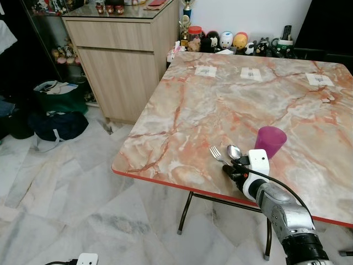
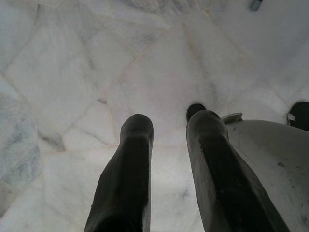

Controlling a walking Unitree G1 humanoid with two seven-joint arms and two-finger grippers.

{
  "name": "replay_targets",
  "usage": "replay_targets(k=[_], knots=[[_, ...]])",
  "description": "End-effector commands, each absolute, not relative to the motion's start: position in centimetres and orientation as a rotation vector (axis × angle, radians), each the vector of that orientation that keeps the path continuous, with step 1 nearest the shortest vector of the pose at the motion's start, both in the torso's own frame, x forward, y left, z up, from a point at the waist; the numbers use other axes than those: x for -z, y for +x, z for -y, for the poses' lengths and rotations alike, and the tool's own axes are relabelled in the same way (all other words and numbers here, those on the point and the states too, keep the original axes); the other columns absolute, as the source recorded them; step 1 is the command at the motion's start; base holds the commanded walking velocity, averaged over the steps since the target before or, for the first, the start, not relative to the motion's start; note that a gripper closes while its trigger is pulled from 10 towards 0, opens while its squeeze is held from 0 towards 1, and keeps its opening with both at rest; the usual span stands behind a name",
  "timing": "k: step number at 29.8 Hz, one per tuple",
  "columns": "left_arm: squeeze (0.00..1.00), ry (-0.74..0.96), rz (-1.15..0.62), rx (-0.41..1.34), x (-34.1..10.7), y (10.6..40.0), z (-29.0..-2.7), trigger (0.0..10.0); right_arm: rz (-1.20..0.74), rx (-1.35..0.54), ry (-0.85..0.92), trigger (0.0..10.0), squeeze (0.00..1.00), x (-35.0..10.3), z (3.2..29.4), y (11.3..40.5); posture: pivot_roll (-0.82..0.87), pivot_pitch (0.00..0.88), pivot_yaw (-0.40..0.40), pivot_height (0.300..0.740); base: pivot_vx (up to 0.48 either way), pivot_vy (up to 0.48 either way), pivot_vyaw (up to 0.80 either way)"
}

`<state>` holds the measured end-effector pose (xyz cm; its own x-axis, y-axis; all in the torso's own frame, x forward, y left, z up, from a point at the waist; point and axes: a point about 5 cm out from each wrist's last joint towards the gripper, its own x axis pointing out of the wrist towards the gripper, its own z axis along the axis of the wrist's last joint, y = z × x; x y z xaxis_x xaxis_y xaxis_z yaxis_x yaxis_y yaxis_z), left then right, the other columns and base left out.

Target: Setting the table

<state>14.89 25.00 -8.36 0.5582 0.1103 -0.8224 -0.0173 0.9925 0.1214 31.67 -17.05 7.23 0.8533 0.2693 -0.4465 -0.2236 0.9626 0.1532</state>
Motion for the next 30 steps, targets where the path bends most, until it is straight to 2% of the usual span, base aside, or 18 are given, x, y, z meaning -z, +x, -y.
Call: replay_targets(k=[1, 17, 24, 25, 26, 27, 28, 30], knots=[[0.0, 0.095, -1.0, -0.084, 8.6, 14.4, -25.1, 10.0, -0.545, -0.283, 0.096, 0.0, 0.0, -6.2, 16.5, 31.3, -0.06, 0.037, 0.033, 0.74, 0.0, 0.0, 0.0], [0.0, 0.1, -1.004, -0.082, 8.6, 14.3, -25.2, 10.0, -0.523, -0.306, 0.092, 0.0, 0.0, -6.4, 15.8, 31.4, -0.06, 0.036, 0.031, 0.74, 0.0, 0.0, 0.0], [0.0, 0.111, -1.007, -0.084, 8.6, 14.3, -25.2, 10.0, -0.385, -0.291, 0.129, 0.0, 0.0, -7.7, 14.9, 31.8, -0.06, 0.035, 0.029, 0.74, 0.0, 0.0, 0.0], [0.0, 0.113, -1.007, -0.085, 8.6, 14.3, -25.2, 10.0, -0.311, -0.282, 0.144, 2.3, 0.0, -8.5, 14.7, 32.1, -0.06, 0.034, 0.029, 0.74, 0.0, 0.0, 0.0], [0.0, 0.113, -1.007, -0.085, 8.6, 14.3, -25.2, 10.0, -0.311, -0.282, 0.144, 2.3, 0.0, -8.5, 14.7, 32.1, -0.06, 0.034, 0.029, 0.74, 0.0, 0.0, 0.0], [0.0, 0.114, -1.007, -0.086, 8.6, 14.3, -25.2, 10.0, -0.262, -0.276, 0.15, 8.4, 0.0, -9.1, 14.5, 32.2, -0.06, 0.035, 0.029, 0.74, 0.0, 0.0, 0.0], [0.0, 0.115, -1.008, -0.086, 8.6, 14.3, -25.2, 10.0, -0.234, -0.272, 0.149, 10.0, 0.0, -9.5, 14.5, 32.2, -0.06, 0.035, 0.028, 0.74, 0.0, 0.0, 0.0], [0.0, 0.116, -1.008, -0.086, 8.6, 14.3, -25.2, 10.0, -0.176, -0.259, 0.117, 10.0, 0.0, -10.1, 14.4, 32.3, -0.06, 0.035, 0.028, 0.74, 0.0, 0.0, 0.0]])
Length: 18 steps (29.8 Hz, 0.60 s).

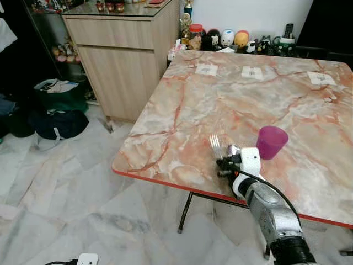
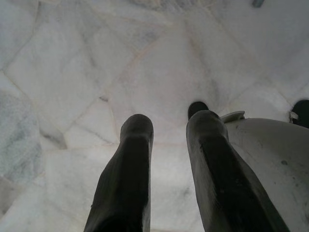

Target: Setting the table

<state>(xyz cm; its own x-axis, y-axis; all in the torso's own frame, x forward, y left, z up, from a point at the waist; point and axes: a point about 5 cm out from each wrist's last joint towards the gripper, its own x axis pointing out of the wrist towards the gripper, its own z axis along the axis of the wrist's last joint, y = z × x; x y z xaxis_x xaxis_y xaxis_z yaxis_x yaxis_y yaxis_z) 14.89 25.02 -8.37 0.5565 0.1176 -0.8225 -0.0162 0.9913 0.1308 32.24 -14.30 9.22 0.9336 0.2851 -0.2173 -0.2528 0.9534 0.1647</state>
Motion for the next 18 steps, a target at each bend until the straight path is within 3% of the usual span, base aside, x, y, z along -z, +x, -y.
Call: replay_targets(k=[1, 8, 13, 18], knots=[[0.0, 0.116, -1.008, -0.086, 8.6, 14.3, -25.2, 10.0, -0.176, -0.259, 0.117, 10.0, 0.0, -10.1, 14.4, 32.3, -0.06, 0.035, 0.028, 0.74, 0.0, 0.0, 0.0], [0.0, 0.117, -1.009, -0.089, 8.6, 14.2, -25.2, 10.0, 0.005, -0.11, 0.124, 10.0, 0.0, -12.1, 15.1, 31.6, -0.06, 0.036, 0.022, 0.74, 0.0, 0.0, 0.0], [0.0, 0.12, -1.006, -0.086, 8.6, 14.2, -25.2, 10.0, 0.212, -0.005, -0.027, 10.0, 0.0, -15.0, 16.4, 29.9, -0.07, 0.04, 0.021, 0.74, 0.0, 0.0, 0.0], [0.0, 0.123, -1.006, -0.08, 8.6, 14.2, -25.1, 10.0, 0.273, 0.035, -0.011, 10.0, 0.0, -16.4, 17.3, 29.6, -0.08, 0.04, 0.021, 0.74, 0.0, 0.0, 0.0]])
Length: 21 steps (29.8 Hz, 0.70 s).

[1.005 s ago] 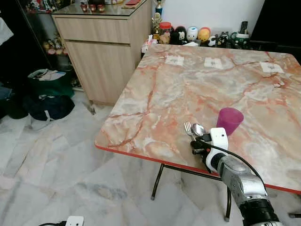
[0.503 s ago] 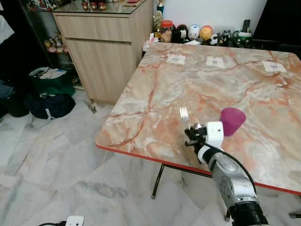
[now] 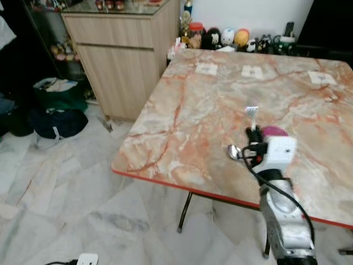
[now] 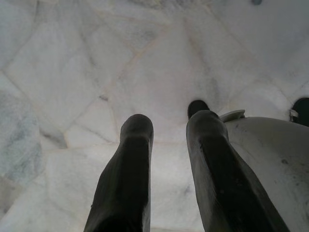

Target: Setting the table

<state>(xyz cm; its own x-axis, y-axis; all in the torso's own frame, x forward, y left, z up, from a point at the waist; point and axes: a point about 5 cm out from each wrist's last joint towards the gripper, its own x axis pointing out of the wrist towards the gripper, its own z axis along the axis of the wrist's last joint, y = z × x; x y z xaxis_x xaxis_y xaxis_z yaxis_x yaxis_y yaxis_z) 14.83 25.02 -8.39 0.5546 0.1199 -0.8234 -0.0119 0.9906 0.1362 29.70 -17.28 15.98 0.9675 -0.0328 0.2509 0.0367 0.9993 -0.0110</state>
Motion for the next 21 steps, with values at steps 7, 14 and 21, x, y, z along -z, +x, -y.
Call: replay_targets(k=[7, 14, 21], knots=[[0.0, 0.124, -1.0, -0.068, 8.6, 14.3, -25.0, 10.0, 0.279, 0.015, 0.007, 10.0, 0.0, -16.5, 16.5, 29.8, -0.07, 0.037, 0.016, 0.74, 0.0, -0.04, -0.11], [0.0, 0.121, -0.999, -0.072, 8.6, 14.3, -25.0, 10.0, 0.268, 0.022, 0.043, 10.0, 0.0, -16.4, 16.1, 30.1, -0.07, 0.036, 0.013, 0.74, 0.0, -0.32, -0.77], [0.0, 0.12, -0.996, -0.071, 8.6, 14.3, -24.9, 10.0, 0.296, 0.032, 0.015, 10.0, 0.0, -16.7, 16.1, 30.1, -0.07, 0.035, 0.015, 0.74, 0.0, -0.379, -0.32]])
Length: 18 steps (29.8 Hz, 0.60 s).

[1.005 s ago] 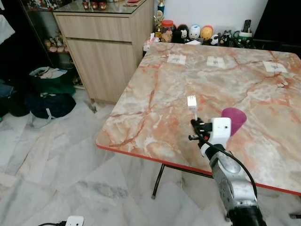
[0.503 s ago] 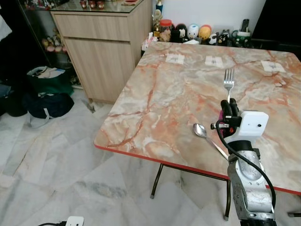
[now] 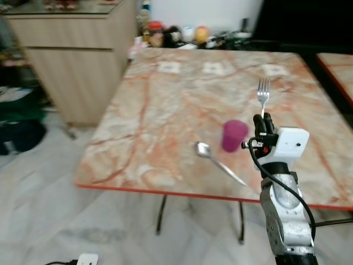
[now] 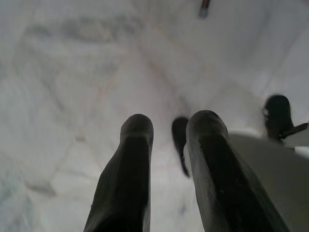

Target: Setting the table

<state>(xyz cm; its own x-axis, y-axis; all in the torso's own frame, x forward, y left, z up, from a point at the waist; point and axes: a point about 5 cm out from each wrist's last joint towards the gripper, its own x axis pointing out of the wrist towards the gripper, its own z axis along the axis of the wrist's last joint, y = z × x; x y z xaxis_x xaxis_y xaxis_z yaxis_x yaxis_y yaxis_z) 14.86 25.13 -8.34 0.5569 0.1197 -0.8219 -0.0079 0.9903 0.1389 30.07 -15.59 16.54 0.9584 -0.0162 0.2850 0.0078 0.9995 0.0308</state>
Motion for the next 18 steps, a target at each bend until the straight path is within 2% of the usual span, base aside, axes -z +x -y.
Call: replay_targets(k=[1, 14, 18], knots=[[0.0, 0.12, -0.996, -0.07, 8.61, 14.33, -24.93, 10.0, 0.297, 0.032, 0.015, 10.0, 0.0, -16.64, 16.07, 30.15, -0.07, 0.035, 0.016, 0.74, 0.0, -0.405, 0.0], [0.0, 0.119, -0.993, -0.071, 8.58, 14.39, -24.95, 10.0, 0.292, 0.022, 0.022, 10.0, 0.0, -16.42, 15.56, 30.38, -0.07, 0.035, 0.018, 0.74, 0.0, -0.406, 0.0], [0.0, 0.12, -0.993, -0.071, 8.58, 14.38, -24.98, 10.0, 0.279, 0.024, 0.049, 10.0, 0.0, -16.19, 15.64, 30.36, -0.07, 0.035, 0.019, 0.74, 0.0, -0.405, -0.78]])
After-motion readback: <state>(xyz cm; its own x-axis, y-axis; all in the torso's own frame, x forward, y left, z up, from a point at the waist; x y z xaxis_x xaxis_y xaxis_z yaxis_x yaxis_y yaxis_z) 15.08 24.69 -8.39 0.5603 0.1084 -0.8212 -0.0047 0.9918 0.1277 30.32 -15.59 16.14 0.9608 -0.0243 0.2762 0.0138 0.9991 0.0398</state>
